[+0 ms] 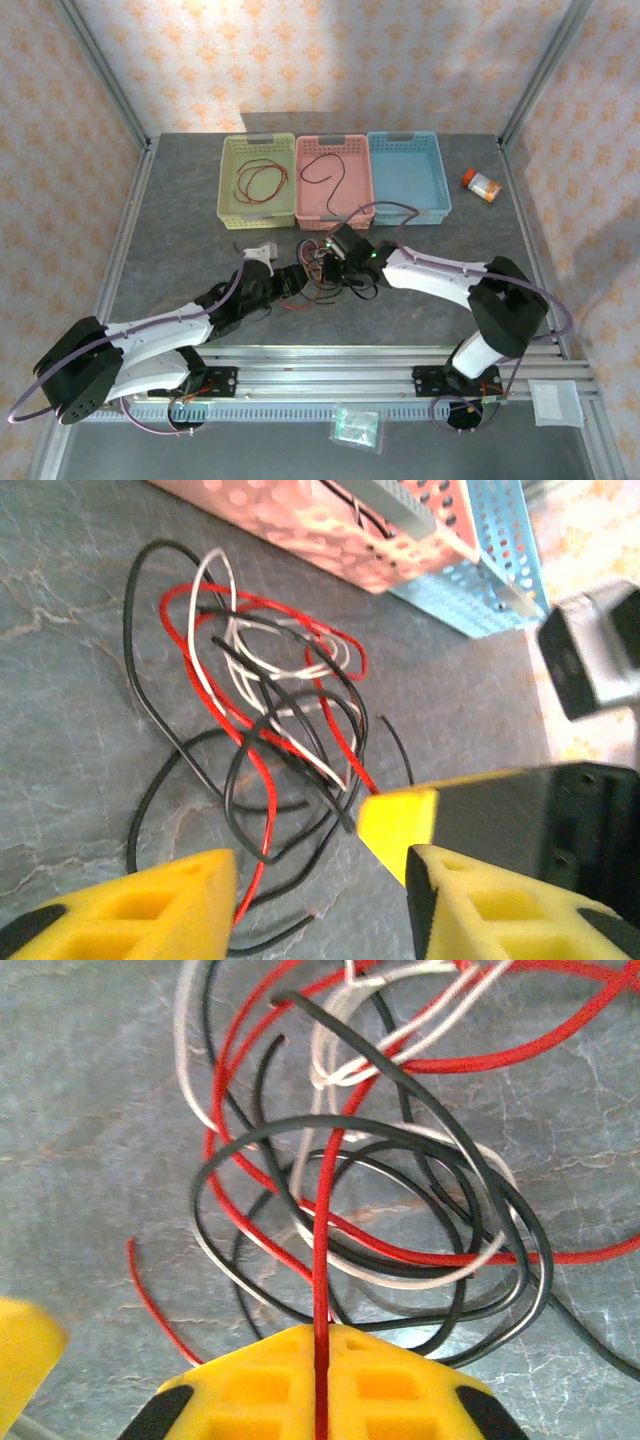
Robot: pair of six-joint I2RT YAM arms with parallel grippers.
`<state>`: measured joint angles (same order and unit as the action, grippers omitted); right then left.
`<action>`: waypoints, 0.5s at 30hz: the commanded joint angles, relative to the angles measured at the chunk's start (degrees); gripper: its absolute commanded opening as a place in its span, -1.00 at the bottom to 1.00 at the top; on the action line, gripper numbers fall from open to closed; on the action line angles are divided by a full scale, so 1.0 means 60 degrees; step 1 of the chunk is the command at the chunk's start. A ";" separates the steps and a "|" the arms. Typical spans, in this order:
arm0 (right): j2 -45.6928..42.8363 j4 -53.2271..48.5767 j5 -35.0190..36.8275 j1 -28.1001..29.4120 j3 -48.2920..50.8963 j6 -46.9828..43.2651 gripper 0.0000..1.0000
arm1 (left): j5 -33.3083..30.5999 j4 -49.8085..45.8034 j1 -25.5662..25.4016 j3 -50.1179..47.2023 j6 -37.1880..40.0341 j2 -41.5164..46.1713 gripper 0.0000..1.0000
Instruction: Untangle the cables
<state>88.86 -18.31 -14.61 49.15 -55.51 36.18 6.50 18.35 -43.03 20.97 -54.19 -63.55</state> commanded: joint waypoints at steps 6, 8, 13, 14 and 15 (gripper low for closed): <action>-0.1289 -0.0117 0.0179 0.0064 -0.0476 -0.1087 -1.00 | -0.0470 0.0080 0.0170 0.0822 0.0055 -0.0814 0.43; -0.1450 -0.0332 0.0192 0.0069 -0.0652 -0.1387 -1.00 | -0.0429 0.0019 0.0212 0.1032 0.0175 -0.1000 0.49; -0.1933 -0.0559 0.0139 0.0071 -0.0946 -0.1856 -1.00 | -0.0487 -0.0267 0.0350 0.1401 0.0571 -0.1284 0.50; -0.2008 -0.0575 0.0103 0.0064 -0.1007 -0.1898 -1.00 | -0.0456 -0.0264 0.0386 0.1436 0.0601 -0.1341 0.50; -0.2074 -0.0568 0.0066 0.0071 -0.1053 -0.1938 -1.00 | -0.0412 -0.0248 0.0430 0.1466 0.0631 -0.1394 0.50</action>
<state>78.87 -20.18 -14.63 49.15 -59.33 27.31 5.06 17.76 -41.32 28.05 -52.40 -71.09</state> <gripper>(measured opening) 0.044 0.750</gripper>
